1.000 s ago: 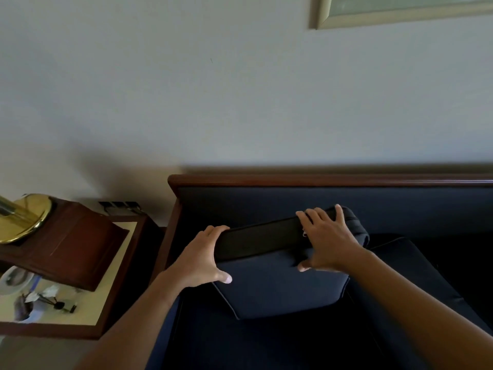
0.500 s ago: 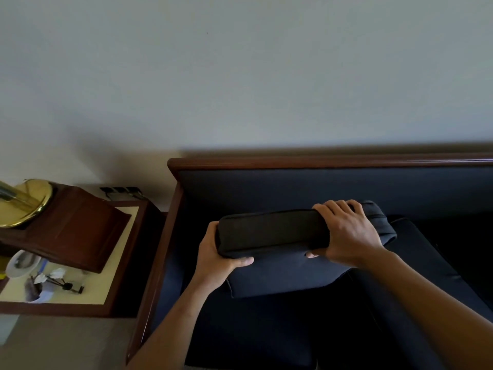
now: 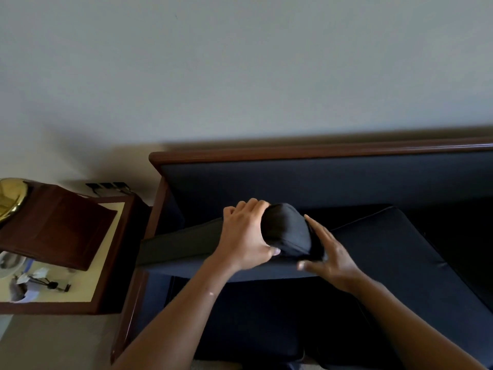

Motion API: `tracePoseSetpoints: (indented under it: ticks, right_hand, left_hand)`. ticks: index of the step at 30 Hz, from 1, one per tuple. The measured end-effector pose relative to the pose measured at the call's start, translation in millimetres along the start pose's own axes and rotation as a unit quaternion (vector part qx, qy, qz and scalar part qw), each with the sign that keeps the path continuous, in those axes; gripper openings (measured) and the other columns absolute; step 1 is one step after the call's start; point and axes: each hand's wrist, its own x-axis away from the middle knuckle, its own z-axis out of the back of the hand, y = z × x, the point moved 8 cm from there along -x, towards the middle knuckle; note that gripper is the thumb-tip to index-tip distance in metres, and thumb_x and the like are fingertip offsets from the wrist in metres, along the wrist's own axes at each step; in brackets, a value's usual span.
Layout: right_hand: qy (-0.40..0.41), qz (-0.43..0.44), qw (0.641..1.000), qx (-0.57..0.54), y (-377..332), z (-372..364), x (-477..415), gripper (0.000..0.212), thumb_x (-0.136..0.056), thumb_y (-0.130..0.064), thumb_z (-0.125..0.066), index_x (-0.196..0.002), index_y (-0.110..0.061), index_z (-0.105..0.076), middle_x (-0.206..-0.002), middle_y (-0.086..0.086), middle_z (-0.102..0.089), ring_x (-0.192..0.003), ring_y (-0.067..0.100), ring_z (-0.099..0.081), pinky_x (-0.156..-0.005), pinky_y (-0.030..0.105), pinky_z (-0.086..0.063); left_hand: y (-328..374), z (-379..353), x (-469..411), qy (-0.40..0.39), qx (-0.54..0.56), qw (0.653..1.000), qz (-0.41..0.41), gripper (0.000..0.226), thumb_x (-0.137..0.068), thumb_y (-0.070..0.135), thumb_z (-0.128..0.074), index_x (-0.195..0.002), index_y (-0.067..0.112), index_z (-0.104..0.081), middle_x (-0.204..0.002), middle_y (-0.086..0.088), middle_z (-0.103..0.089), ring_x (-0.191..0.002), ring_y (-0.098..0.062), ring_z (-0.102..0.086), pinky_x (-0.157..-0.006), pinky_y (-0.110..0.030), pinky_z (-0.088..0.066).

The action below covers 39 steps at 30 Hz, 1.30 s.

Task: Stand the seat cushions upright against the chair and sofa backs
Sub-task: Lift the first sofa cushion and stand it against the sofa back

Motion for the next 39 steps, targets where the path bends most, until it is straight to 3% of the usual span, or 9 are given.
tracePoseSetpoints:
  ticks: [3, 8, 13, 16, 21, 26, 29, 32, 39]
  right_hand:
    - [0.036, -0.025, 0.989, -0.141, 11.7, -5.6, 3.0, 0.105, -0.078, -0.077, -0.067, -0.163, -0.035, -0.02, -0.168, -0.013, -0.025, -0.156, 0.013, -0.022, -0.124, 0.054, -0.024]
    - [0.117, -0.064, 0.963, -0.233, 22.6, 33.6, 7.8, 0.094, -0.078, -0.062, -0.064, -0.16, -0.032, -0.029, -0.159, -0.014, -0.041, -0.144, 0.002, -0.041, -0.112, 0.025, -0.038]
    - [0.215, -0.103, 0.94, -0.244, 37.1, 47.2, 9.4, 0.054, -0.09, -0.047, -0.072, -0.14, -0.036, -0.055, -0.131, -0.012, -0.067, -0.123, 0.005, -0.061, -0.103, 0.031, -0.048]
    - [0.298, -0.117, 0.917, -0.239, 36.1, 42.8, 1.8, 0.045, -0.092, -0.036, -0.072, -0.136, -0.027, -0.062, -0.13, -0.006, -0.069, -0.124, 0.008, -0.062, -0.106, 0.033, -0.049]
    - [0.374, -0.147, 0.882, -0.246, 45.4, 42.0, -6.2, 0.048, -0.088, -0.035, -0.069, -0.134, -0.022, -0.066, -0.128, -0.004, -0.071, -0.122, 0.009, -0.063, -0.105, 0.035, -0.051]
    - [0.41, -0.155, 0.865, -0.246, 45.2, 43.6, -16.4, 0.048, -0.086, -0.032, -0.068, -0.133, -0.02, -0.068, -0.119, -0.008, -0.073, -0.113, 0.003, -0.066, -0.097, 0.027, -0.053]
    - [0.432, -0.17, 0.853, -0.239, 43.0, 46.1, -27.0, 0.044, -0.086, -0.031, -0.067, -0.129, -0.02, -0.07, -0.111, -0.01, -0.074, -0.107, 0.002, -0.068, -0.095, 0.027, -0.054]
    - [0.458, -0.19, 0.838, -0.228, 38.0, 48.1, -40.8, 0.037, -0.084, -0.031, -0.066, -0.12, -0.025, -0.075, -0.102, -0.008, -0.076, -0.103, 0.008, -0.069, -0.092, 0.03, -0.055]
    - [0.493, -0.215, 0.811, -0.228, 13.1, 46.9, -82.9, 0.036, -0.08, -0.035, -0.064, -0.112, -0.029, -0.078, -0.09, -0.012, -0.075, -0.095, 0.006, -0.069, -0.09, 0.025, -0.052]
  left_hand:
    - [14.4, -40.6, -7.6, -0.002, 0.025, 0.999, -0.03, 0.094, -0.064, 0.068, -0.08, -0.143, 0.024, -0.053, -0.124, 0.004, -0.057, -0.116, -0.024, -0.054, -0.105, -0.047, -0.039]
    - [7.8, -102.8, -1.7, -0.06, -0.039, 0.996, -0.058, 0.107, -0.084, 0.086, -0.055, -0.165, 0.021, -0.027, -0.153, -0.007, -0.046, -0.141, -0.03, -0.043, -0.124, -0.054, -0.024]
    - [-47.2, -111.6, 27.8, -0.028, -0.075, 0.997, 0.02, 0.076, -0.105, 0.072, -0.023, -0.165, 0.026, -0.032, -0.163, -0.011, -0.043, -0.151, -0.036, -0.035, -0.125, -0.061, -0.019]
    - [-102.1, -99.5, 45.8, 0.025, -0.075, 0.984, 0.162, 0.067, -0.11, 0.06, -0.012, -0.161, 0.027, -0.04, -0.163, -0.013, -0.043, -0.153, -0.038, -0.032, -0.122, -0.068, -0.018]
    - [-191.7, -83.3, 78.8, 0.056, -0.055, 0.927, 0.367, 0.059, -0.107, 0.058, -0.022, -0.16, 0.036, -0.039, -0.172, -0.012, -0.026, -0.159, -0.038, -0.016, -0.118, -0.077, -0.004]
    - [-243.2, -66.2, 83.8, 0.156, 0.089, 0.874, 0.452, 0.065, -0.102, 0.062, -0.044, -0.159, 0.031, -0.042, -0.166, -0.015, -0.032, -0.155, -0.035, -0.024, -0.12, -0.06, -0.027]
    - [-264.7, -70.3, 89.8, 0.249, 0.293, 0.751, 0.536, 0.082, -0.091, 0.056, -0.073, -0.158, 0.021, -0.04, -0.155, -0.01, -0.045, -0.143, -0.029, -0.045, -0.11, -0.038, -0.042]
    - [-275.7, -80.8, 92.3, 0.294, 0.396, 0.647, 0.582, 0.07, -0.088, 0.05, -0.08, -0.142, 0.015, -0.05, -0.13, -0.002, -0.057, -0.119, -0.02, -0.058, -0.097, -0.029, -0.044]
    - [-320.1, -40.5, 52.8, 0.325, 0.367, 0.674, 0.553, 0.057, -0.086, 0.043, -0.083, -0.125, 0.013, -0.055, -0.12, -0.004, -0.064, -0.109, -0.024, -0.063, -0.092, -0.034, -0.05]
